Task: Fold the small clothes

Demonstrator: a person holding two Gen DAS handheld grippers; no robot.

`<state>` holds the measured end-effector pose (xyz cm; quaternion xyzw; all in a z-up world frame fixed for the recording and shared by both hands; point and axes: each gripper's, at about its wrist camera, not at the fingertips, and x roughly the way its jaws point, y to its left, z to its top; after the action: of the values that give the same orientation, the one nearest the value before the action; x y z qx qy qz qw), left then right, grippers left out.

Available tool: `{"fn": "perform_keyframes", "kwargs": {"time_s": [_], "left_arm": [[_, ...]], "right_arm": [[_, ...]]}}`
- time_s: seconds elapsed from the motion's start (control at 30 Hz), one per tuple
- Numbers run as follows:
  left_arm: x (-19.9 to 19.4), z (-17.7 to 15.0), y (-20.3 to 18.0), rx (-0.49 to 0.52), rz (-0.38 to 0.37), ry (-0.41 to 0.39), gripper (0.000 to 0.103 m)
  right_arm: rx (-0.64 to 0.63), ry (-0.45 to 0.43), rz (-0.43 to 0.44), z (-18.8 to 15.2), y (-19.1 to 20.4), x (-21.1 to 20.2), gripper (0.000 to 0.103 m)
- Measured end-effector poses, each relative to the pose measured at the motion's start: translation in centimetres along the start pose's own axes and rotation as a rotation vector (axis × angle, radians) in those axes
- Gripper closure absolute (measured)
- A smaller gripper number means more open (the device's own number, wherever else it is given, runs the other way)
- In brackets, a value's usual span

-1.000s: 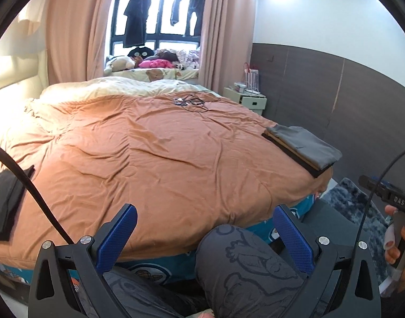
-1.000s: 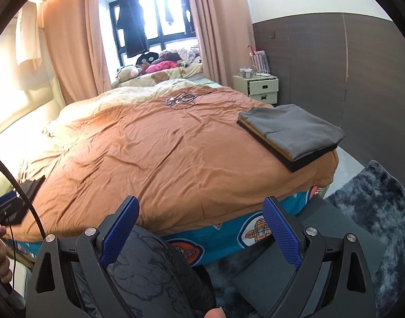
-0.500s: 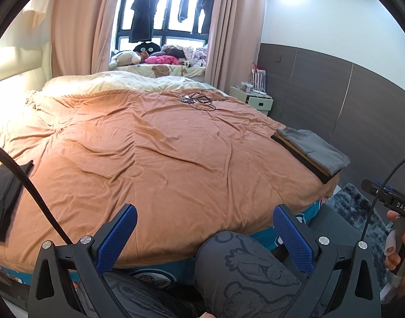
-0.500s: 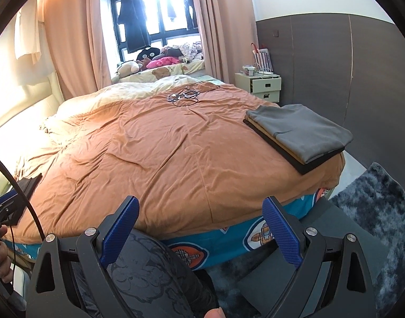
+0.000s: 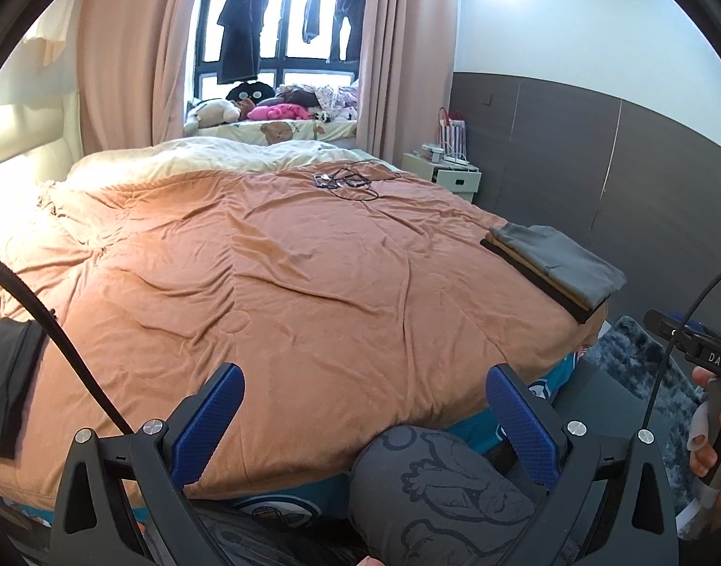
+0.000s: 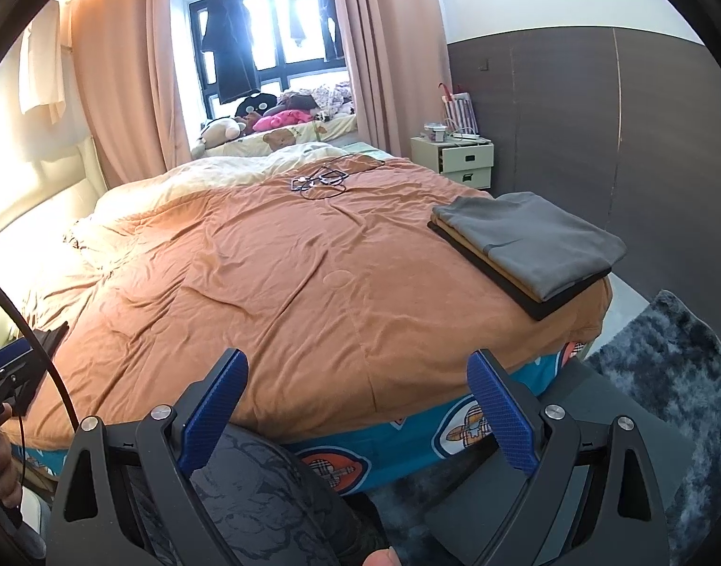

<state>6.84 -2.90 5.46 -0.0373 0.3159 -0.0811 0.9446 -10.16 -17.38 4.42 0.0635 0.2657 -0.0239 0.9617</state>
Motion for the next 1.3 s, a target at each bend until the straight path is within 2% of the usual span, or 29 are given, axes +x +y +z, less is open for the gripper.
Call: {"fn": "perform_keyframes", "kwargs": {"time_s": [1.3], "left_arm": [[-1.1,0.0,-1.0,-0.004,-0.008,-0.018,0.0]], "right_arm": [[-0.006,-0.016,0.021,0.0,-0.6,-0.9,0.009]]}}
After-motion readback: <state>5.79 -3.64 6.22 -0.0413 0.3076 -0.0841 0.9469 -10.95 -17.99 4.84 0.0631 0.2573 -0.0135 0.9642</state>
